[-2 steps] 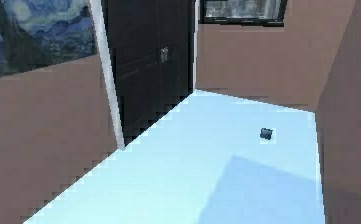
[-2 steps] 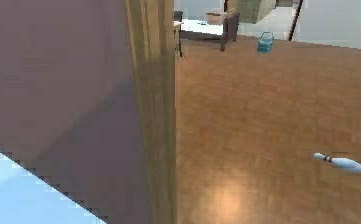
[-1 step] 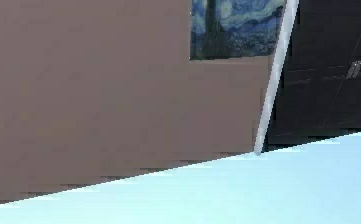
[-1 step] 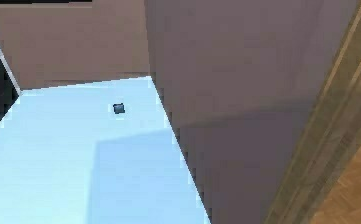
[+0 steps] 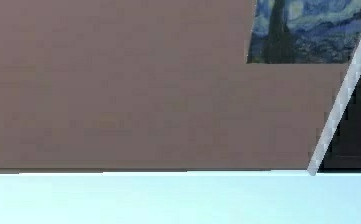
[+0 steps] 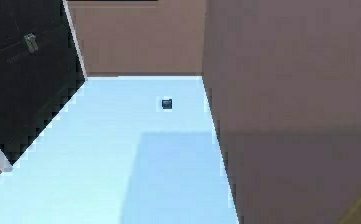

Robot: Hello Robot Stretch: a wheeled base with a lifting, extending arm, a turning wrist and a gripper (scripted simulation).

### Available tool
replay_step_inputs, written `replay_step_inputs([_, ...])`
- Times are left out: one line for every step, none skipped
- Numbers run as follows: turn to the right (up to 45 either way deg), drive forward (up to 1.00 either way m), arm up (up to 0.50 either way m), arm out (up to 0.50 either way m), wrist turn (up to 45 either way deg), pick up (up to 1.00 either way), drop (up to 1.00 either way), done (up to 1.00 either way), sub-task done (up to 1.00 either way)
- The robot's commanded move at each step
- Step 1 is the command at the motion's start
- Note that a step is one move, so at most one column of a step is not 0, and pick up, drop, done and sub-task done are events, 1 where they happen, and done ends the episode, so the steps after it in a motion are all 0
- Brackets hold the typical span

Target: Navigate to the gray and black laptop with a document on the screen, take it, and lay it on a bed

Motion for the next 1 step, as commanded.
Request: replay_step_inputs([0.0,0.5,0.0,0.0,0.0,0.0,0.0,0.0,0.0])
